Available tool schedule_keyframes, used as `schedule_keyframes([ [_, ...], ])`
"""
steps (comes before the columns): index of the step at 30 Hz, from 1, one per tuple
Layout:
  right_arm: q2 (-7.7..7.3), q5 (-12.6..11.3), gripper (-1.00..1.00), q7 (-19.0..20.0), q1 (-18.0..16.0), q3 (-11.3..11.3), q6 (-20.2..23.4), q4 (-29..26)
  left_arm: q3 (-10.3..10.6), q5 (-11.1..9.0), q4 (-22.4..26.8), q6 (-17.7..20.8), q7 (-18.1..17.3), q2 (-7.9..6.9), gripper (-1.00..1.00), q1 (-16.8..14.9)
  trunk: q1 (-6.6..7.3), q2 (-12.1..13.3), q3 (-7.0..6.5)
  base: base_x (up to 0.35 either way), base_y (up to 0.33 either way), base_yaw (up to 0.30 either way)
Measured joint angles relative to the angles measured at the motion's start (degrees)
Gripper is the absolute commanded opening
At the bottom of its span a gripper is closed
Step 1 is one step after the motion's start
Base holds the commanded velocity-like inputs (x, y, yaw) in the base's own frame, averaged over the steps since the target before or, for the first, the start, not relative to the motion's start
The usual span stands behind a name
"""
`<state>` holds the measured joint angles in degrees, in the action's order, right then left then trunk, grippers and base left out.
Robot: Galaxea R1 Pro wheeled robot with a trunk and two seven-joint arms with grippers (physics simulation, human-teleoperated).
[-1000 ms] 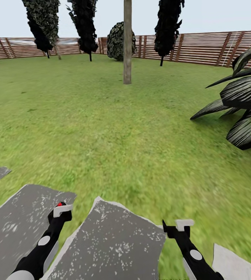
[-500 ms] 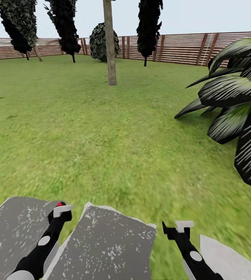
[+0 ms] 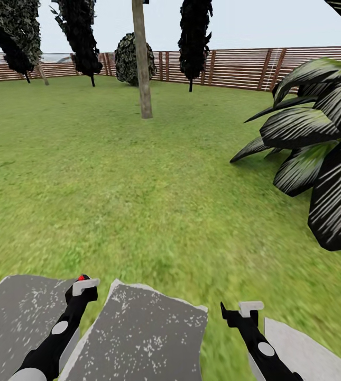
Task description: In the garden, pick up the pesticide atomizer on the floor and spray pesticide onto both trees until each tree trunk is fully covered.
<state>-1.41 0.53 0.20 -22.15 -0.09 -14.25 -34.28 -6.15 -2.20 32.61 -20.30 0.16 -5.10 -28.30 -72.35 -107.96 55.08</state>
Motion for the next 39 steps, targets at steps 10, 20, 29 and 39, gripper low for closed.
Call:
schedule_keyframes([
  [10,0.00,0.00,1.00,0.03,0.00,0.06,-0.01,0.00,0.39,0.31,1.07,-0.33,0.00,0.09,-1.00,1.39,0.01,0.02,-0.35,0.004,0.000,-0.149],
  [20,0.00,0.00,1.00,0.01,0.00,0.09,-0.01,0.08,0.05,0.06,2.20,0.08,0.09,0.09,-1.00,1.67,0.01,0.02,-0.92,0.286,0.000,-0.170],
  [29,0.05,0.00,1.00,0.05,0.00,0.12,-0.02,0.09,-0.18,-0.01,2.31,3.03,0.09,0.04,-1.00,1.68,0.01,0.02,-1.32,0.339,0.000,-0.108],
  [39,0.27,0.08,1.00,0.01,0.00,0.17,-0.03,0.17,-0.18,0.00,2.67,6.32,0.09,0.06,-1.00,1.60,0.01,0.02,-1.59,0.340,0.000,0.028],
])
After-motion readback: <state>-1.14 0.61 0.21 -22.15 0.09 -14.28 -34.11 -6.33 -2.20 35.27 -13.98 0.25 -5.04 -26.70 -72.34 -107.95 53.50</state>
